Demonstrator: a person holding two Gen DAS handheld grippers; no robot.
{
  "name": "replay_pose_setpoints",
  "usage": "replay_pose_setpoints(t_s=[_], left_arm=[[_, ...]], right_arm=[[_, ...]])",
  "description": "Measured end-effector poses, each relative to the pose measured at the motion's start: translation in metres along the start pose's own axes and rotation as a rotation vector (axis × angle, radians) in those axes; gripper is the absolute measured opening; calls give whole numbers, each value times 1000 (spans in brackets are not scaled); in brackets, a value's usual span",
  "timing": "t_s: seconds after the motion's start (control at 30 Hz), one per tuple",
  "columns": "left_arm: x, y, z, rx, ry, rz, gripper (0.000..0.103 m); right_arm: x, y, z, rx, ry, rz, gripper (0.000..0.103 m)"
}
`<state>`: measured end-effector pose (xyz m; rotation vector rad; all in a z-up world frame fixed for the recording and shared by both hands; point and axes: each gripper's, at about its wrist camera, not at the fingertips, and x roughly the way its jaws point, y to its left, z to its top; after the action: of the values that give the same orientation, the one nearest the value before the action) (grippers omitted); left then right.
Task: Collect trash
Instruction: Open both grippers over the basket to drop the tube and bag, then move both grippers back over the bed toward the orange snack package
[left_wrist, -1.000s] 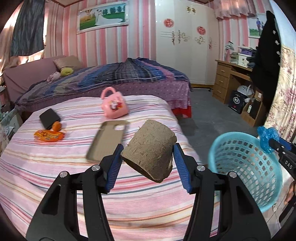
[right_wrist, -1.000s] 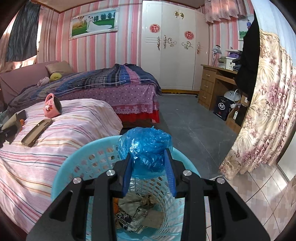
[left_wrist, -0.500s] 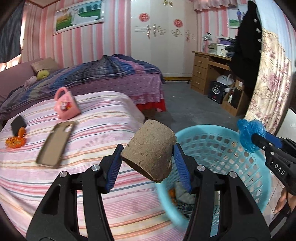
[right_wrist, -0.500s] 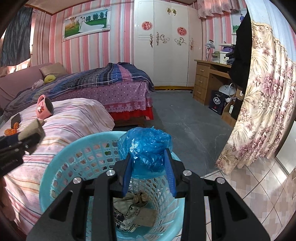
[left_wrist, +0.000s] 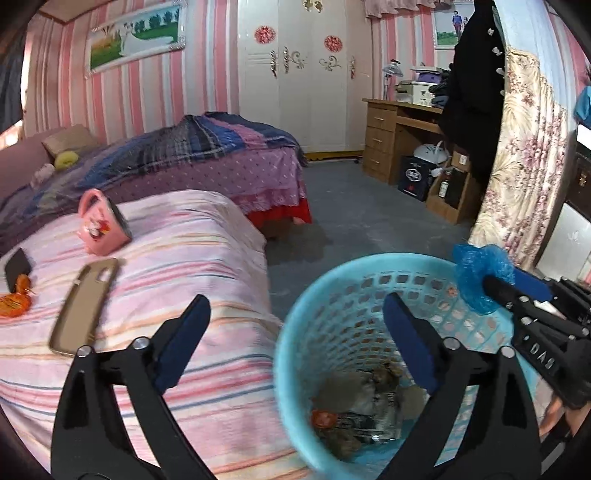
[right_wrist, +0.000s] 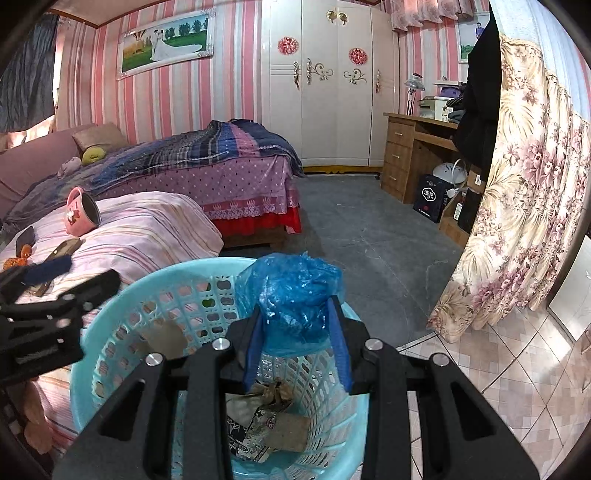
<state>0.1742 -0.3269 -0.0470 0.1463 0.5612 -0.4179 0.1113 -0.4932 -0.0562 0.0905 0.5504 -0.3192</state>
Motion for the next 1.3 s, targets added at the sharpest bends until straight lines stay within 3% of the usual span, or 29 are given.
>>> replay_pose_setpoints(t_s=[0.13, 0.2, 0.33, 0.4, 0.7, 1.07, 1.3], left_arm=[[-5, 22, -3, -30, 3, 22, 97], [-10, 34, -5, -44, 2, 34, 97], [-16, 56, -9, -60, 7, 72, 97], [-22, 71, -12, -81, 8, 95, 97], [-51, 129, -19, -122, -1, 192, 97], [-94, 226, -14, -173, -43, 327, 97], [-100, 283, -5, -217, -55, 370, 97]], right_arm=[[-1, 5, 1, 6, -3, 8, 35], [0, 9, 2, 16, -4, 2, 57], [1, 17, 4, 23, -3, -18, 71], [1, 23, 4, 32, -4, -36, 84], [-7, 46, 14, 71, -41, -52, 92], [-5, 120, 23, -33, -35, 14, 94], [-2, 160, 24, -77, -22, 49, 94]])
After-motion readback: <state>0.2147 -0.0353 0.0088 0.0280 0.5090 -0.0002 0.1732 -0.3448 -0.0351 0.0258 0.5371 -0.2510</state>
